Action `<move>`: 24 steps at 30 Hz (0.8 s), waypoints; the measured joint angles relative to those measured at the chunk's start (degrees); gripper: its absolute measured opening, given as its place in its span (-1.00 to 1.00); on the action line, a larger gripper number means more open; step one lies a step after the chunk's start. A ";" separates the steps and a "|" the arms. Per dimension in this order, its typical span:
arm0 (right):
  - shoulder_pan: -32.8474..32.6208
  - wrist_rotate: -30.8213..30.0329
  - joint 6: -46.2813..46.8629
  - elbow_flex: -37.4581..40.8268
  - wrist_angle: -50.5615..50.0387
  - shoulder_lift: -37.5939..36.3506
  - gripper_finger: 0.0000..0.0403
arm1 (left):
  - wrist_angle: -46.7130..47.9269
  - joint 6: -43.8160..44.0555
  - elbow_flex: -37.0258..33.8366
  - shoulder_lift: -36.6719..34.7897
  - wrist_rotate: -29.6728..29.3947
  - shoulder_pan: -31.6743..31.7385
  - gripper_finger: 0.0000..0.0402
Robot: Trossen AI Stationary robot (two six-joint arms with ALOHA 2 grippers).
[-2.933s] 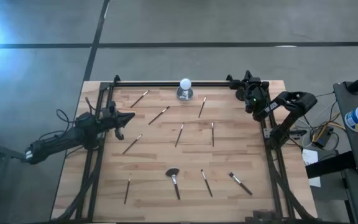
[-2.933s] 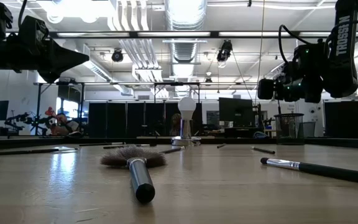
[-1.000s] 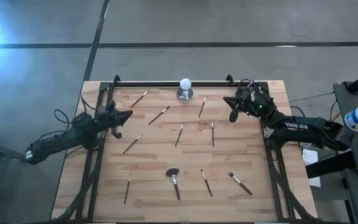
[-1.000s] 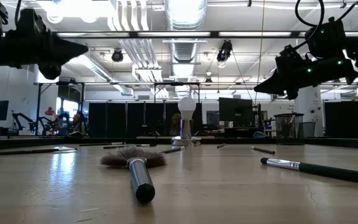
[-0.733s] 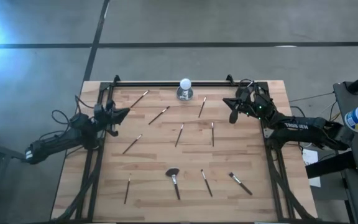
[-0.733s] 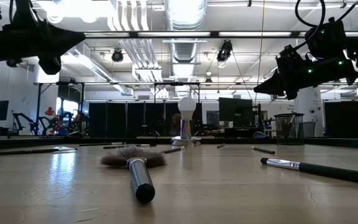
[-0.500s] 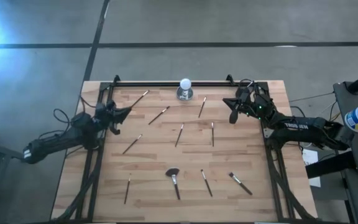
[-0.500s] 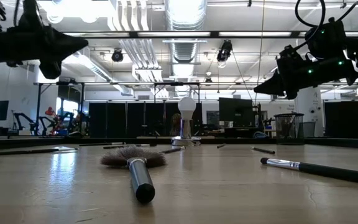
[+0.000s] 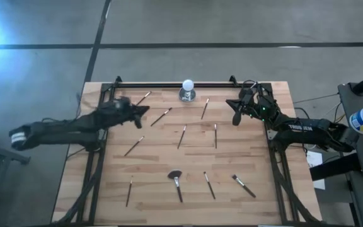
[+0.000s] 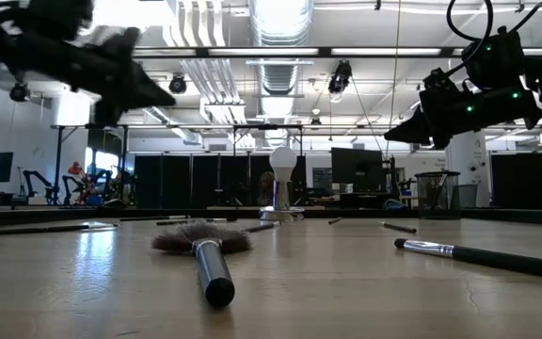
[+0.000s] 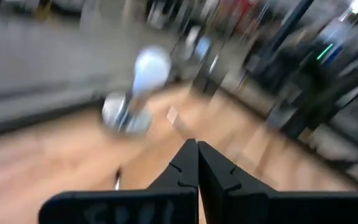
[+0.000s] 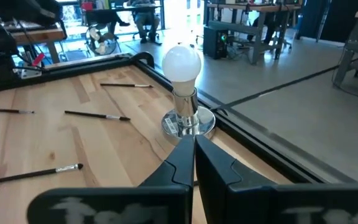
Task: Pick & Place Makeup Supplies
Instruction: Put the makeup brush into the makeup holder
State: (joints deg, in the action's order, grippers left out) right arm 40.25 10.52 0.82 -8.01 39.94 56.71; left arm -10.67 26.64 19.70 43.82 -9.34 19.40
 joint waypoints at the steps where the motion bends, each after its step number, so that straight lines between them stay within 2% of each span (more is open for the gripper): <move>1: 0.00 0.00 -0.03 0.00 0.00 0.00 -0.95 | 1.93 0.52 1.68 2.50 0.16 0.00 -1.00; 7: -0.02 0.03 -0.85 0.00 -0.13 0.00 -0.95 | 14.49 2.51 11.42 13.53 3.85 -0.89 -1.00; 12: -0.13 0.02 -0.87 0.31 -0.24 0.02 -0.95 | 26.37 6.20 19.73 20.10 4.31 -4.28 -0.95; 16: -0.13 0.02 -1.05 0.44 -0.26 0.02 -0.95 | 37.37 10.11 24.64 25.39 4.24 -7.25 -0.81; 24: -0.13 0.02 -1.07 0.55 -0.22 0.02 -0.95 | 43.49 18.05 28.39 32.89 4.96 -12.16 -0.50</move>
State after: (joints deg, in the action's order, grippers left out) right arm 40.12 10.55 -0.25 -7.46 39.72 56.73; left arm 32.82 44.69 48.09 76.72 -4.38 7.24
